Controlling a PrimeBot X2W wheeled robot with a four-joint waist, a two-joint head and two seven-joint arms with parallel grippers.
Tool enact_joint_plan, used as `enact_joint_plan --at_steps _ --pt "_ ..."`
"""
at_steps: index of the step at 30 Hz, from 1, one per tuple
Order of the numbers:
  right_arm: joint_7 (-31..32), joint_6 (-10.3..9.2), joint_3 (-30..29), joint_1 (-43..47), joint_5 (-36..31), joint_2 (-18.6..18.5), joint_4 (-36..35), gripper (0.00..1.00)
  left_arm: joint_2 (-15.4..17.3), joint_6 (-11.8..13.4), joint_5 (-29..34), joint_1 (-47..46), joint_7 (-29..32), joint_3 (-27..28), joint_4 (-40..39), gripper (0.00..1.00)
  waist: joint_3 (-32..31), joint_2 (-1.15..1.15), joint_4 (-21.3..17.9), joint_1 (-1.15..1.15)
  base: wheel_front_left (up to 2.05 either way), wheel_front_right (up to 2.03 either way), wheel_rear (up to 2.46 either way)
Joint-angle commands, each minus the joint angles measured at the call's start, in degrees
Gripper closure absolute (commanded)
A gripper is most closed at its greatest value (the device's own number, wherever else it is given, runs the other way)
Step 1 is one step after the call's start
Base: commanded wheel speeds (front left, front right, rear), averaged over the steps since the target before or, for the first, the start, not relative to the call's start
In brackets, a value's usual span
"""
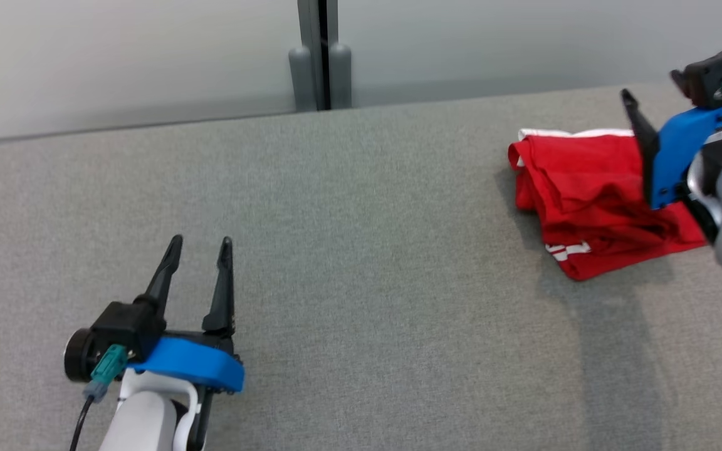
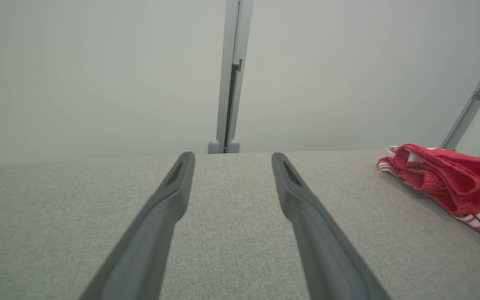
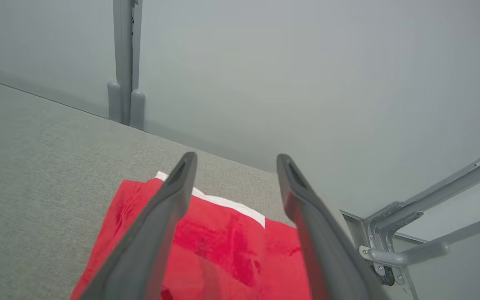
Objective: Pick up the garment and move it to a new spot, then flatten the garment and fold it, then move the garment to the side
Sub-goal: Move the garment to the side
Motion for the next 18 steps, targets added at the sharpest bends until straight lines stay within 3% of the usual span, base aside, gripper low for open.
enact_joint_plan --at_steps 1,4,9,11,18 --pt "-1.4 -0.01 -0.7 1.9 1.0 1.0 -0.6 0.00 0.3 0.0 0.3 1.4 -0.3 1.0 -0.4 0.00 -2.6 0.00 -1.5 0.01 0.00 0.00 0.00" --pt "-3.1 -0.01 -2.6 4.6 3.7 2.7 -4.1 0.00 0.5 0.1 0.6 3.1 -0.3 2.5 -0.9 0.00 -4.8 0.00 -1.6 0.01 0.00 0.00 0.00" --pt "-3.9 0.00 -7.0 10.0 6.8 2.0 -11.2 0.00 0.4 0.1 0.5 4.2 -0.3 3.7 -1.5 0.00 -7.2 0.00 -1.1 0.01 0.00 0.00 0.00" --pt "-3.9 -0.01 -10.0 13.6 6.0 0.8 -15.7 0.00 0.2 0.1 0.3 4.8 -0.3 4.2 -1.9 0.00 -8.2 0.00 -0.8 0.01 0.00 0.00 0.00" --pt "-4.0 0.00 -21.4 28.8 3.2 3.2 -28.2 0.00 -0.2 0.2 -0.3 5.7 -0.3 5.5 -2.3 0.00 -9.4 0.00 0.3 0.01 0.00 0.00 0.00"
